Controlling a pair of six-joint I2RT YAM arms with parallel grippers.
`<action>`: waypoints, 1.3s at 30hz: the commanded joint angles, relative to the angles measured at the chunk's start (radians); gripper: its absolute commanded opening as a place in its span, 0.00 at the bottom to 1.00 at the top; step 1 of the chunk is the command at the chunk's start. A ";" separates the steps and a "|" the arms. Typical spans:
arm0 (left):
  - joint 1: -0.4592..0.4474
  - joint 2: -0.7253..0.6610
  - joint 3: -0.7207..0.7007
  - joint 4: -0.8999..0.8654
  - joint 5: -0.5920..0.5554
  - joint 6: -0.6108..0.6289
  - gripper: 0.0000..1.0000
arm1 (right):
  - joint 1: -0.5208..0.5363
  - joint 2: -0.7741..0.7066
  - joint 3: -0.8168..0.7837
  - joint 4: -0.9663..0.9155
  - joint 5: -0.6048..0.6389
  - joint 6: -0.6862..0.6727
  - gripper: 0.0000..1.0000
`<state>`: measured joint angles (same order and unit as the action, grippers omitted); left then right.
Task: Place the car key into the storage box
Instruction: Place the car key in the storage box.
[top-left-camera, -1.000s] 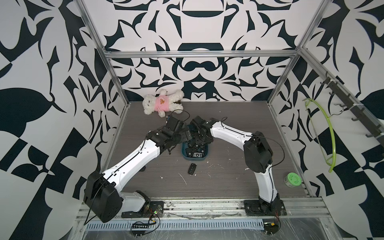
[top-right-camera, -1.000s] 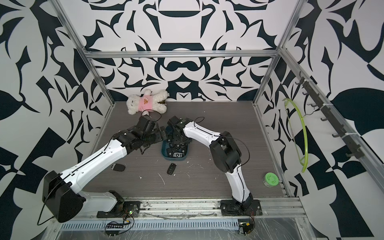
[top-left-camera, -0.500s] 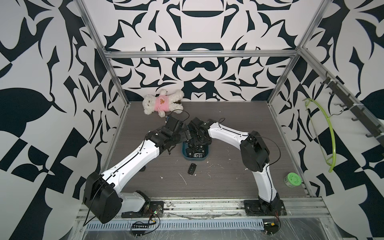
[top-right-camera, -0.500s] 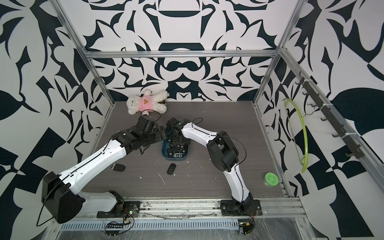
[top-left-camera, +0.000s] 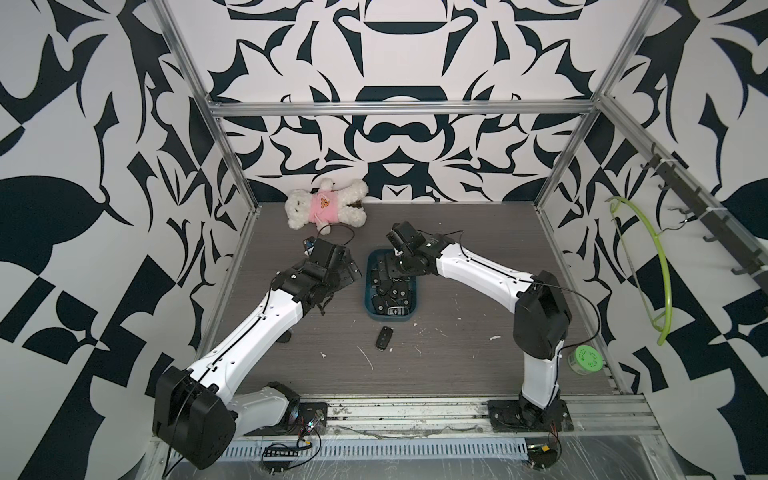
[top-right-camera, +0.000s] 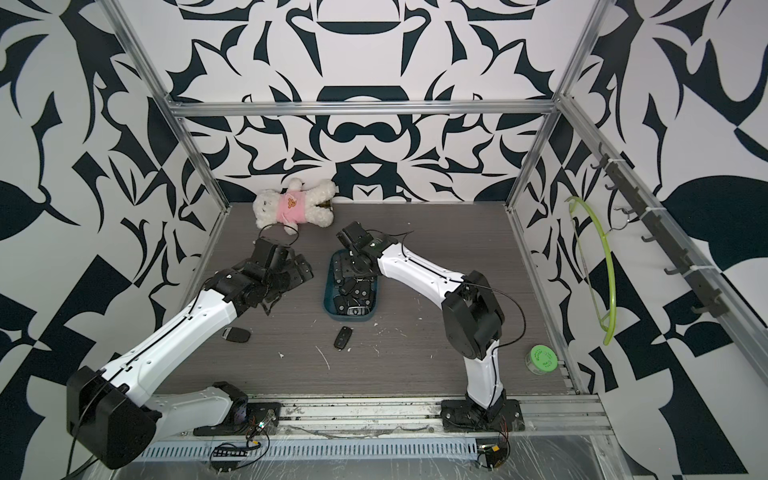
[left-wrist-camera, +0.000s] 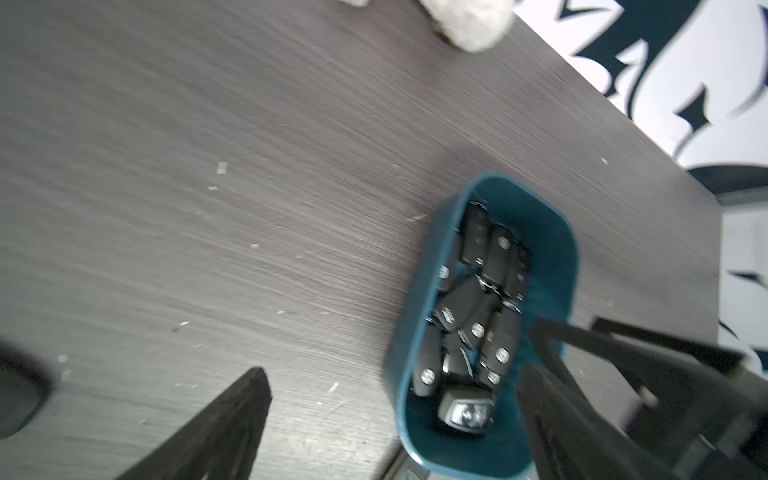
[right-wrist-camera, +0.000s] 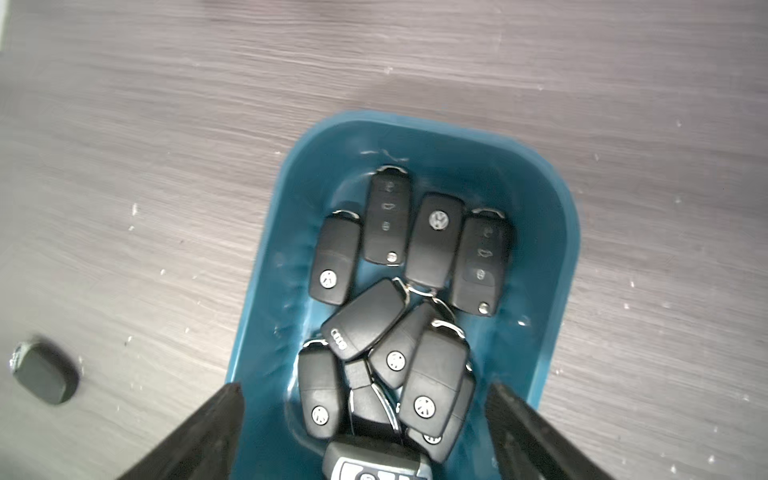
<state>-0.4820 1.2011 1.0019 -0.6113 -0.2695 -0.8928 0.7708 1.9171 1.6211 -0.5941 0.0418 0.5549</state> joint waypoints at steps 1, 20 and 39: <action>0.055 -0.040 -0.042 -0.052 -0.004 -0.048 0.99 | 0.012 -0.065 -0.043 0.087 -0.041 -0.033 1.00; 0.495 -0.053 -0.228 -0.202 0.062 -0.121 0.97 | 0.066 -0.100 -0.082 0.245 -0.234 -0.120 1.00; 0.665 0.159 -0.280 -0.089 0.050 -0.025 0.80 | 0.077 -0.069 -0.067 0.237 -0.260 -0.114 1.00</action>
<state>0.1776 1.3407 0.7231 -0.7319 -0.2276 -0.9478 0.8463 1.8557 1.5375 -0.3691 -0.2169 0.4484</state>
